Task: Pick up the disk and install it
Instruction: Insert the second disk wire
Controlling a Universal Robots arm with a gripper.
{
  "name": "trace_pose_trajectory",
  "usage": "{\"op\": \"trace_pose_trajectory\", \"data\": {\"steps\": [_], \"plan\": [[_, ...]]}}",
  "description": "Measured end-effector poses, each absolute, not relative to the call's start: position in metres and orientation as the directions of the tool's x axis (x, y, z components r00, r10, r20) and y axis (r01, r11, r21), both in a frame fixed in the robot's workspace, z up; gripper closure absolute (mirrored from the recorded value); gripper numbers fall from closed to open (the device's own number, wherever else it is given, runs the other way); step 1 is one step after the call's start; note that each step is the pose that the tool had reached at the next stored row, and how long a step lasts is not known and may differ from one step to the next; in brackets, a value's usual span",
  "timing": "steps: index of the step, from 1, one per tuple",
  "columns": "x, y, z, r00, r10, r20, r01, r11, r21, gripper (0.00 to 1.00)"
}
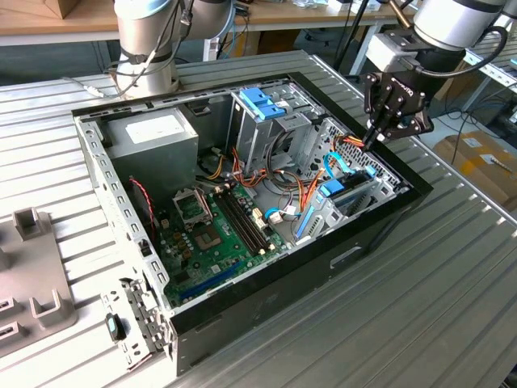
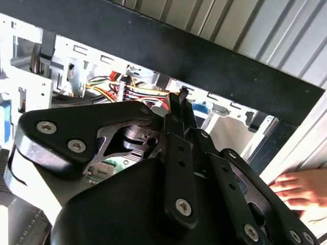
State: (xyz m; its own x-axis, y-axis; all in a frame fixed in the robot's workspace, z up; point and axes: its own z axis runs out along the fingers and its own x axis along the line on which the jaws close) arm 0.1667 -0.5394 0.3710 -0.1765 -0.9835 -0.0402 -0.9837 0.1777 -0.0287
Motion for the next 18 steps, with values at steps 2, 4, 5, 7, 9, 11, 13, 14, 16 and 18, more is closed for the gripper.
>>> {"op": "trace_pose_trajectory", "data": {"steps": [2,4,5,7,9,11,13,14,16,18], "plan": [[0.1668,-0.5394,0.3711,-0.198,-0.979,-0.040,-0.979,0.200,-0.029,0.84],[0.1667,-0.5394,0.3710,-0.214,-0.976,-0.040,-0.976,0.215,-0.029,0.84],[0.1667,-0.5394,0.3711,-0.215,-0.976,-0.040,-0.976,0.216,-0.029,0.84],[0.1667,-0.5394,0.3710,-0.215,-0.976,-0.040,-0.976,0.216,-0.029,0.84],[0.1668,-0.5394,0.3711,-0.215,-0.976,-0.040,-0.976,0.216,-0.029,0.84],[0.1668,-0.5394,0.3711,-0.215,-0.976,-0.040,-0.976,0.217,-0.029,0.84],[0.1667,-0.5394,0.3711,-0.215,-0.976,-0.040,-0.976,0.217,-0.029,0.84],[0.1667,-0.5394,0.3711,-0.215,-0.976,-0.040,-0.976,0.217,-0.029,0.84],[0.1667,-0.5394,0.3711,-0.215,-0.976,-0.040,-0.976,0.217,-0.029,0.84],[0.1667,-0.5394,0.3711,-0.216,-0.976,-0.040,-0.976,0.217,-0.029,0.84]]}}
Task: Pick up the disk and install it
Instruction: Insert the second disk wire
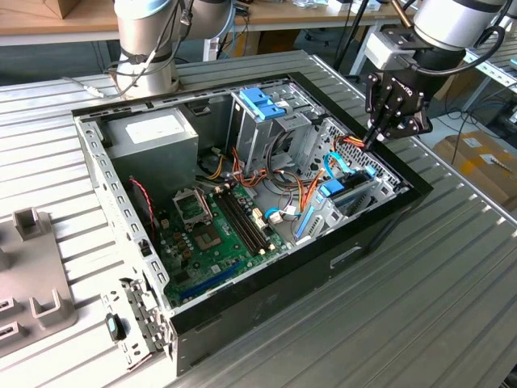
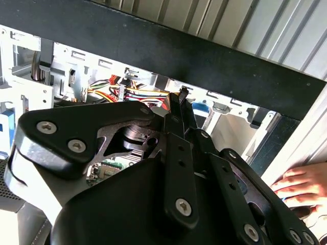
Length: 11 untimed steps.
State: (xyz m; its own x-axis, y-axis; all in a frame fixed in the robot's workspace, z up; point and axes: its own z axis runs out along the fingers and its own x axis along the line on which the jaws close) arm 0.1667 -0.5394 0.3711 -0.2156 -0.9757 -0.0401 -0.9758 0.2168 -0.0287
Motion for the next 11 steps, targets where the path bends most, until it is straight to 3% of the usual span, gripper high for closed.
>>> {"op": "trace_pose_trajectory", "data": {"steps": [11], "plan": [[0.1665,-0.5394,0.3711,-0.327,-0.944,-0.040,-0.944,0.329,-0.029,0.84]]}}
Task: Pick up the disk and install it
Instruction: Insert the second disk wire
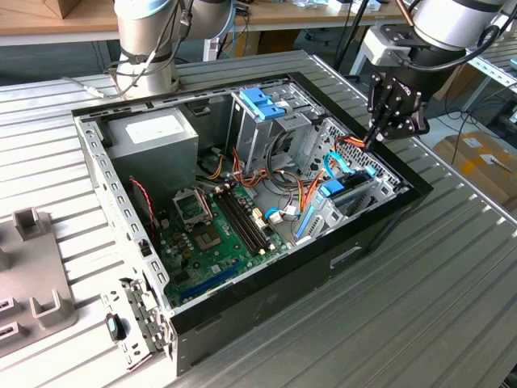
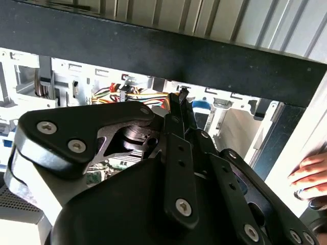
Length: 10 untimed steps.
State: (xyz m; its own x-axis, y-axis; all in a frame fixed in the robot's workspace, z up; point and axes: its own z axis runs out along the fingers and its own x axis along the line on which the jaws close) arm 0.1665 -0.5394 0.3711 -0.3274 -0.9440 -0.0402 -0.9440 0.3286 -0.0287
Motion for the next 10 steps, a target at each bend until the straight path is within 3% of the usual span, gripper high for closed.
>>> {"op": "trace_pose_trajectory", "data": {"steps": [10], "plan": [[0.1636,-0.5416,0.3710,-0.295,-0.955,-0.041,-0.955,0.297,-0.030,0.84]]}}
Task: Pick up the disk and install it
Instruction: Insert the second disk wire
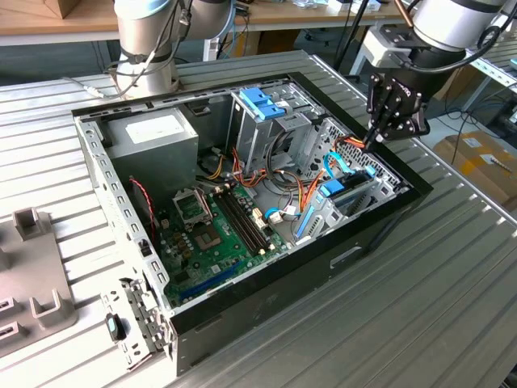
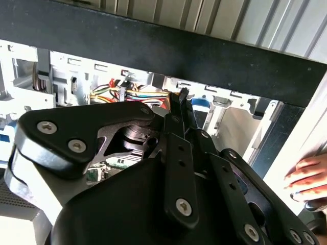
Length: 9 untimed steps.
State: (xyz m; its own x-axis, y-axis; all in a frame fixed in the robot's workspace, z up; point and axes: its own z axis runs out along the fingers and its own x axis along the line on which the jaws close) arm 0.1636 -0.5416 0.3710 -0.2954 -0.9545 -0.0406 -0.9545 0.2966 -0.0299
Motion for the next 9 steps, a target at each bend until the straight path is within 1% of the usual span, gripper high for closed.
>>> {"op": "trace_pose_trajectory", "data": {"steps": [9], "plan": [[0.1579,-0.5502,0.3707,-0.223,-0.974,-0.041,-0.974,0.224,-0.030,0.84]]}}
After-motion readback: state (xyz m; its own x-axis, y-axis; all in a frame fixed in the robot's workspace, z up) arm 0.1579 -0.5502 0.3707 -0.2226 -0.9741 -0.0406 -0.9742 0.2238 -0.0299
